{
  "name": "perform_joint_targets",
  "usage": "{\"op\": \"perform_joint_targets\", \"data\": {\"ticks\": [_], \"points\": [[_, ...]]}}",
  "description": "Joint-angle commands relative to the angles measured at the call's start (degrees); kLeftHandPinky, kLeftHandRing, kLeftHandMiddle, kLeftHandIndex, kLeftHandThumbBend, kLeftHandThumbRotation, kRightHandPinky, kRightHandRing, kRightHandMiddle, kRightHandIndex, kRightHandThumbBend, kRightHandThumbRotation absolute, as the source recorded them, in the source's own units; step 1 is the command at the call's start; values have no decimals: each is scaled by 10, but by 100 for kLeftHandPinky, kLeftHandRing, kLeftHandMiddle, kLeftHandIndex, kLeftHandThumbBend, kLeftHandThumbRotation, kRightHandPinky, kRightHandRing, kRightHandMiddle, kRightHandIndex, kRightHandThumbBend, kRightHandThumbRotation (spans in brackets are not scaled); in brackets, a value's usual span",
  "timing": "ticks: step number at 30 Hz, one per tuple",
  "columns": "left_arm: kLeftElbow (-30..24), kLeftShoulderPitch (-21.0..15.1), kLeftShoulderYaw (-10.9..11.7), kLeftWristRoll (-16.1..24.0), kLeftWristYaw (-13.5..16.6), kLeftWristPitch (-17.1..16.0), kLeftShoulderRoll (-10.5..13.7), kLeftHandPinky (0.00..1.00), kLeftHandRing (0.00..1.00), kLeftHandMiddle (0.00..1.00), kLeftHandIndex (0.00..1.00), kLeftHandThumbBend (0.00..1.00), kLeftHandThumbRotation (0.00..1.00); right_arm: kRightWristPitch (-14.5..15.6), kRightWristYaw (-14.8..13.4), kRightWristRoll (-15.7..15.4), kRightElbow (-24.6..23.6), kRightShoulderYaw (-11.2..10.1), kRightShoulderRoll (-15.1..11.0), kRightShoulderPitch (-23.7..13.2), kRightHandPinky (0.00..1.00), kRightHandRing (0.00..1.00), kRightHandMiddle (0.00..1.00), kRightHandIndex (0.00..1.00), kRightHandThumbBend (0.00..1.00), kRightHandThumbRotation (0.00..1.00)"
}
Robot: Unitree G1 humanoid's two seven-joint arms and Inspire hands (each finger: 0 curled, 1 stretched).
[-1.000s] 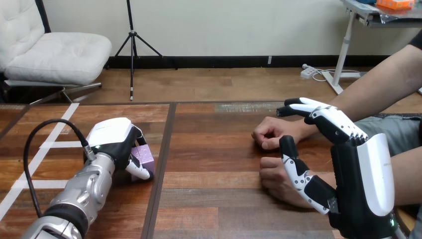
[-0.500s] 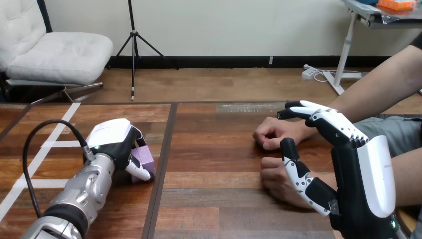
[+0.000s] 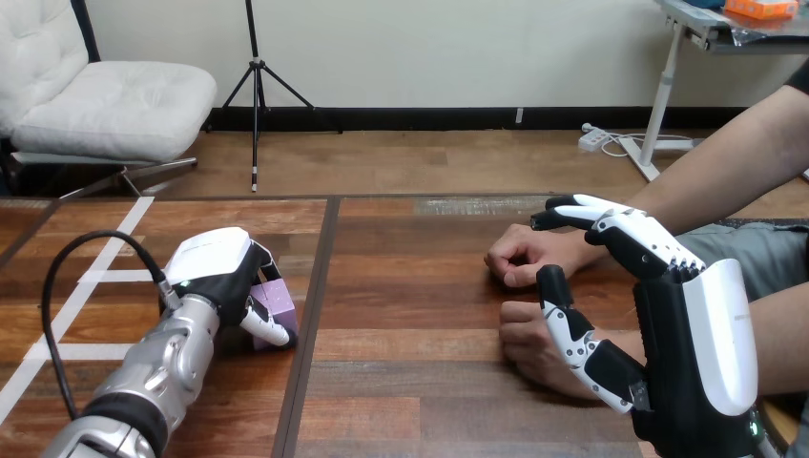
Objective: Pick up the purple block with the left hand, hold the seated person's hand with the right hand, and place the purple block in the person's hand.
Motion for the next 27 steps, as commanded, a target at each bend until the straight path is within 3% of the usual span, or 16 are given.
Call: {"op": "perform_joint_targets", "data": {"ticks": [1, 4, 7, 15, 27], "points": [[0, -3, 15, -14, 30, -30, 4, 42, 46, 49, 46, 66, 0, 4, 1, 9, -37, -3, 0, -15, 61, 73, 73, 64, 30, 0], [0, 2, 20, -21, 46, -45, 4, 42, 45, 48, 46, 67, 0, 5, 4, 12, -38, -3, 0, -14, 61, 73, 73, 64, 30, 0], [-1, 10, 40, -44, 55, -68, 0, 41, 43, 46, 45, 68, 0, 4, 5, 15, -37, -4, -2, -14, 61, 73, 73, 64, 30, 0], [-3, 23, 86, -106, 41, -119, -9, 35, 39, 44, 46, 68, 1, 7, 9, 17, -39, -5, -1, -14, 62, 73, 73, 64, 30, 0], [-7, 42, 143, -179, 26, -192, -25, 31, 37, 44, 47, 74, 9, 7, 7, 14, -38, -6, -2, -17, 62, 73, 73, 64, 31, 0]]}}
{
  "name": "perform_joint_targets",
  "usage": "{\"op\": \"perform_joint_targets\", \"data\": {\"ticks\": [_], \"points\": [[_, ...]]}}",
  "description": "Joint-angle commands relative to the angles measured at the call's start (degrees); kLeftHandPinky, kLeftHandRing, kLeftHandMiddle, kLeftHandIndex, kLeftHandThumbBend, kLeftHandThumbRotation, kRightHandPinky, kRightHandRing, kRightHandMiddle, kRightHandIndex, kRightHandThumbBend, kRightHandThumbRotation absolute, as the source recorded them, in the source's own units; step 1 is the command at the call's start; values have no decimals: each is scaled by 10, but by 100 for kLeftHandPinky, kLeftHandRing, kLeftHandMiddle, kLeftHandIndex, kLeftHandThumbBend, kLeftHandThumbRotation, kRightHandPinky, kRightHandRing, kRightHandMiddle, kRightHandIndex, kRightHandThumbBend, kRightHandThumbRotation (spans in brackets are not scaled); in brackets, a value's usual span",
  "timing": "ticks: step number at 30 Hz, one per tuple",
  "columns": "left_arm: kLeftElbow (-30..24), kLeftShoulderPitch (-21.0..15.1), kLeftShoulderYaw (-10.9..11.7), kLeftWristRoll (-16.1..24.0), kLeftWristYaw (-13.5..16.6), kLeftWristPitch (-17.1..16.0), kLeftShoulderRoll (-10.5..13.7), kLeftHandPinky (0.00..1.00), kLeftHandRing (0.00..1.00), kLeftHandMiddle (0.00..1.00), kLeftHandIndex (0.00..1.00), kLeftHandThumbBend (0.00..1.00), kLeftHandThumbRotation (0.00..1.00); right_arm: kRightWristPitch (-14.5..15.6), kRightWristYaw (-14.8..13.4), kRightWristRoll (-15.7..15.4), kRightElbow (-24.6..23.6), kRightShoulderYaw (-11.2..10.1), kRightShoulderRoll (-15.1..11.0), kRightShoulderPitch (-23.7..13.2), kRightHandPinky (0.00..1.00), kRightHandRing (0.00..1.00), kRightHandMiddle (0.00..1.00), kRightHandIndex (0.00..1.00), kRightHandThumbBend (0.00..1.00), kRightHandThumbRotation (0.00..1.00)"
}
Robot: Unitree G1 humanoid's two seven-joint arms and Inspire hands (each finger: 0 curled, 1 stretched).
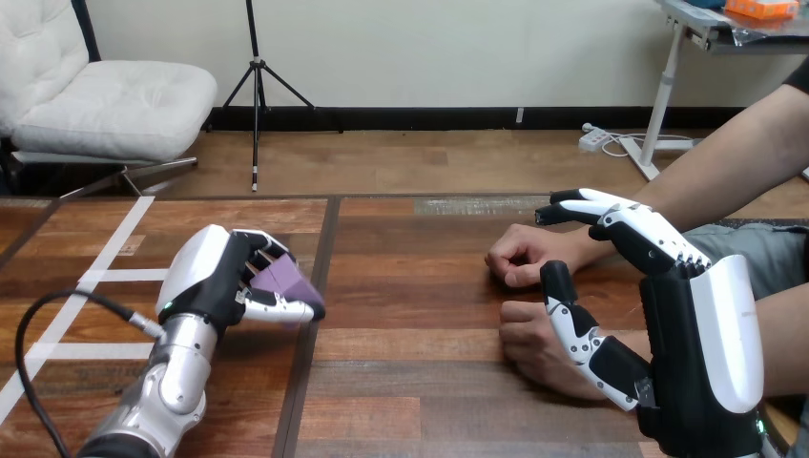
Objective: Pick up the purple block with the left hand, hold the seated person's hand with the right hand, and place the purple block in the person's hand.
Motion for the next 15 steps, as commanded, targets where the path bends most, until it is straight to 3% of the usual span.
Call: {"op": "perform_joint_targets", "data": {"ticks": [1, 15], "points": [[-8, -13, 36, -34, -4, -40, -11, 31, 37, 44, 48, 74, 10, 3, 0, 3, -26, -4, -2, -19, 62, 73, 73, 64, 31, 0], [-7, -5, 74, -71, -19, -80, -27, 33, 39, 45, 49, 76, 13, 13, 9, 7, -33, -5, -2, -18, 63, 73, 73, 65, 32, 0]]}}
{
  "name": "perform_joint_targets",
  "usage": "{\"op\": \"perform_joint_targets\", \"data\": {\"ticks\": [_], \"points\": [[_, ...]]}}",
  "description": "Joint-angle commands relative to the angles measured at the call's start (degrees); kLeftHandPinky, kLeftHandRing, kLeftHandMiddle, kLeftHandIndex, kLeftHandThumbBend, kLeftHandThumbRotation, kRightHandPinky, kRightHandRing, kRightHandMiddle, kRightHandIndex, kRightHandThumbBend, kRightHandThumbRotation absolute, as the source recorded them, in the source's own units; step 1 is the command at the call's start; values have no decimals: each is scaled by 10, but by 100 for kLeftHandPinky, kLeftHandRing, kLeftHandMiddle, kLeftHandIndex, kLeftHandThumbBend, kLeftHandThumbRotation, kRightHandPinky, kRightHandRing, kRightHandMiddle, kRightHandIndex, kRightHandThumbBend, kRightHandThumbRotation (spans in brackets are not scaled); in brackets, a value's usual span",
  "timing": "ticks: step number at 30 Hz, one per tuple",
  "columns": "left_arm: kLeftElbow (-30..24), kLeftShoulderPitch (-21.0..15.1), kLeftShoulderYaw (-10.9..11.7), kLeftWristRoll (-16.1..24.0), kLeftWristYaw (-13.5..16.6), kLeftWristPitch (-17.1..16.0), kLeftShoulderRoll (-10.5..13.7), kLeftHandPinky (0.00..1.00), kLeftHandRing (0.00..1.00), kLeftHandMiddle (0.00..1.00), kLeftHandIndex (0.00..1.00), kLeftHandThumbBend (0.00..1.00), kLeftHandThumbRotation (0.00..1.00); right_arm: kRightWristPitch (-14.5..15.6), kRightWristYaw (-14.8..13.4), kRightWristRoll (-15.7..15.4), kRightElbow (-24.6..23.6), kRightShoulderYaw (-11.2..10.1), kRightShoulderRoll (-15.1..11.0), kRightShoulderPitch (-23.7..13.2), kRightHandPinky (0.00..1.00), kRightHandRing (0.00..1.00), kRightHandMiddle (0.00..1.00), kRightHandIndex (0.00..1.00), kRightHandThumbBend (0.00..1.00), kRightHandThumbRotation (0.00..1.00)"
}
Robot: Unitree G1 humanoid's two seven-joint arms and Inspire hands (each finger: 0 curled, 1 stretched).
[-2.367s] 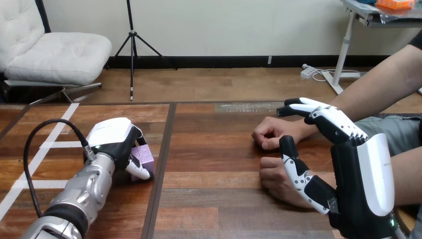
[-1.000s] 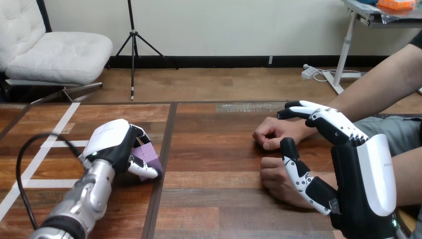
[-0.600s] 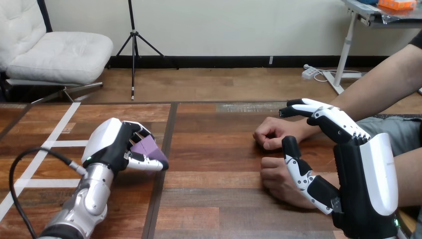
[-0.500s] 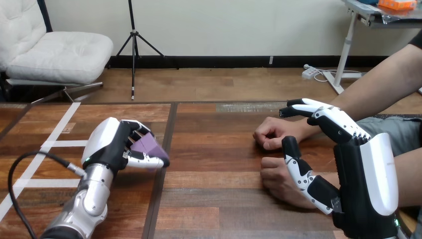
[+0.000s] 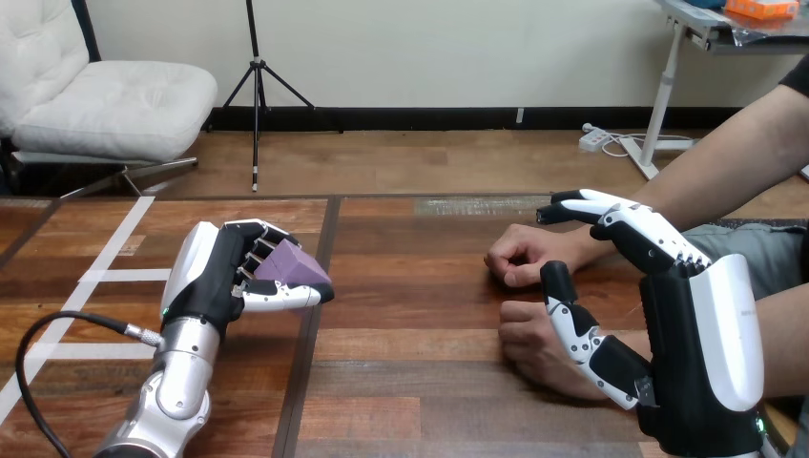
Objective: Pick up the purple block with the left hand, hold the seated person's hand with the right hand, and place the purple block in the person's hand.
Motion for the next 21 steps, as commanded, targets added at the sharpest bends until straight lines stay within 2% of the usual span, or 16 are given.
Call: {"op": "perform_joint_targets", "data": {"ticks": [1, 9, 12, 15, 16, 18, 19, 21], "points": [[-7, -20, 23, -17, -3, -23, -10, 33, 39, 45, 49, 76, 13, 5, 6, 8, -30, -5, -4, -18, 63, 74, 73, 66, 33, 0], [-7, -18, 32, -21, -12, -35, -15, 34, 40, 46, 49, 76, 15, 27, 29, 11, -45, -12, -11, -13, 66, 76, 75, 70, 37, 0], [-7, -18, 33, -20, -13, -33, -16, 34, 40, 46, 49, 76, 15, 44, 44, 8, -56, -16, -15, -9, 67, 76, 76, 72, 39, 0], [-7, -18, 33, -18, -14, -33, -17, 34, 40, 46, 50, 76, 15, 71, 71, 12, -75, -19, -17, -1, 69, 78, 78, 75, 42, 0], [-7, -18, 34, -18, -15, -33, -18, 34, 40, 46, 50, 76, 16, 83, 82, 10, -85, -22, -19, 2, 69, 78, 79, 75, 42, 0], [-6, -19, 34, -17, -15, -30, -21, 34, 39, 45, 49, 76, 14, 152, 159, 2, -132, -39, -41, 16, 74, 82, 84, 81, 53, 0], [-7, -19, 34, -16, -15, -28, -22, 34, 39, 45, 49, 76, 13, 174, 185, 0, -147, -45, -49, 20, 75, 83, 84, 82, 55, 0], [-7, -19, 33, -14, -14, -27, -23, 34, 39, 45, 49, 77, 13, 193, 209, -2, -158, -52, -59, 22, 76, 84, 85, 83, 60, 0]]}}
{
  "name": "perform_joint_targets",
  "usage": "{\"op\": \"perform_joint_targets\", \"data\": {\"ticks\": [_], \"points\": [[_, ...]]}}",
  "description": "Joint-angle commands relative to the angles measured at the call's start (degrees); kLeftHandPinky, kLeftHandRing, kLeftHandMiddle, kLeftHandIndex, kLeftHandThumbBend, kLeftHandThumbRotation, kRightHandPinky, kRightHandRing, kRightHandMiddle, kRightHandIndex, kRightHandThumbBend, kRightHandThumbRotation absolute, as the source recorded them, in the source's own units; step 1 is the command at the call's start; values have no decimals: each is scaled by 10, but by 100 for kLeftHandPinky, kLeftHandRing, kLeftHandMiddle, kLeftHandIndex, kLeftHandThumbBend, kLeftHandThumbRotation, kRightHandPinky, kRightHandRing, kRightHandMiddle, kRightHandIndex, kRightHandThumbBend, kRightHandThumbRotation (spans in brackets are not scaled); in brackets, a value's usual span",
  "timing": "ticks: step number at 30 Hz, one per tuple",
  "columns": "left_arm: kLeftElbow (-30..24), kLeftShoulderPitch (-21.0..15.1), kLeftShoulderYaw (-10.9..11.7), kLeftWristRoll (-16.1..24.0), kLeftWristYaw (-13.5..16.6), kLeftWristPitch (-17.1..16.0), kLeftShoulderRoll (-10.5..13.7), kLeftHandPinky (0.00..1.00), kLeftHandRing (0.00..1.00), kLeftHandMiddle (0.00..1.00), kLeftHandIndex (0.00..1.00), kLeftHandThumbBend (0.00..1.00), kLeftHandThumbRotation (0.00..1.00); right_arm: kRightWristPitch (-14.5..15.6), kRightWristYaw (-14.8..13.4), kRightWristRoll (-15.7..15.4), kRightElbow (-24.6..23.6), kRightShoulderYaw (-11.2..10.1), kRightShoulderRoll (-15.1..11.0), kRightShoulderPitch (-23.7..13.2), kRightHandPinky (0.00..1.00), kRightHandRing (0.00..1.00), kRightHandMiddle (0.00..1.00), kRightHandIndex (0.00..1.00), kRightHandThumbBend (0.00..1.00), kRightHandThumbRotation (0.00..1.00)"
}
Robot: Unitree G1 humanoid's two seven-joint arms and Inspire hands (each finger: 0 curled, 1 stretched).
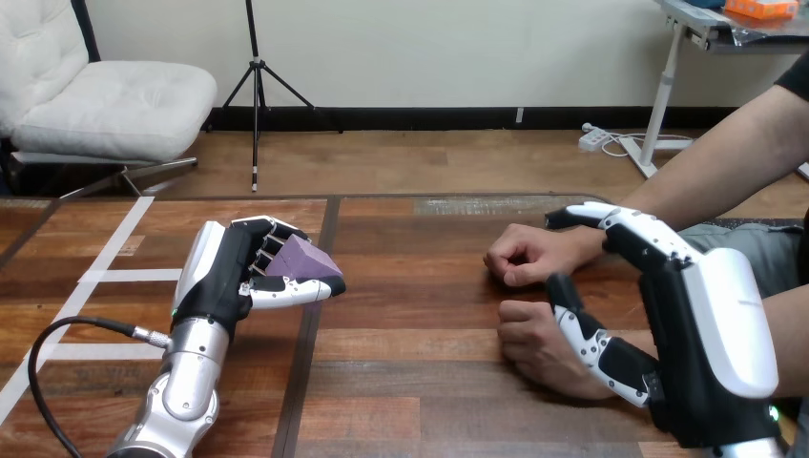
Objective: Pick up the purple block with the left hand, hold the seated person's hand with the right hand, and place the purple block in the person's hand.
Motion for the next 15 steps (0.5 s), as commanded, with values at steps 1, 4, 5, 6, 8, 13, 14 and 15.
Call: {"op": "perform_joint_targets", "data": {"ticks": [1, 4, 5, 6, 8, 13, 14, 15], "points": [[-7, -22, 8, -3, 4, -9, -7, 33, 39, 45, 49, 76, 13, 69, 81, -5, -72, -32, -40, -5, 77, 84, 85, 83, 62, 0], [-7, -22, 4, 3, 8, -10, -6, 33, 39, 45, 49, 76, 12, 90, 107, -11, -82, -40, -52, -7, 79, 84, 86, 84, 69, 0], [-7, -22, 4, 4, 9, -10, -5, 33, 39, 45, 49, 75, 12, 96, 113, -12, -85, -41, -54, -8, 80, 85, 86, 84, 71, 0], [-7, -22, 4, 3, 9, -10, -6, 33, 39, 45, 49, 75, 11, 105, 123, -13, -87, -44, -60, -8, 80, 85, 86, 84, 73, 0], [-7, -22, 6, 2, 7, -9, -7, 33, 39, 45, 49, 75, 11, 115, 134, -13, -91, -47, -66, -9, 81, 85, 86, 84, 75, 0], [-7, -22, 6, 3, 7, -9, -7, 34, 39, 45, 49, 75, 10, 138, 155, -20, -97, -56, -85, -13, 82, 85, 86, 83, 79, 0], [-7, -22, 6, 3, 8, -9, -7, 34, 39, 45, 49, 75, 10, 142, 158, -21, -98, -57, -87, -14, 82, 85, 86, 83, 80, 0], [-7, -22, 6, 2, 7, -9, -7, 34, 39, 45, 48, 75, 10, 145, 161, -21, -97, -60, -92, -15, 82, 85, 86, 83, 80, 0]]}}
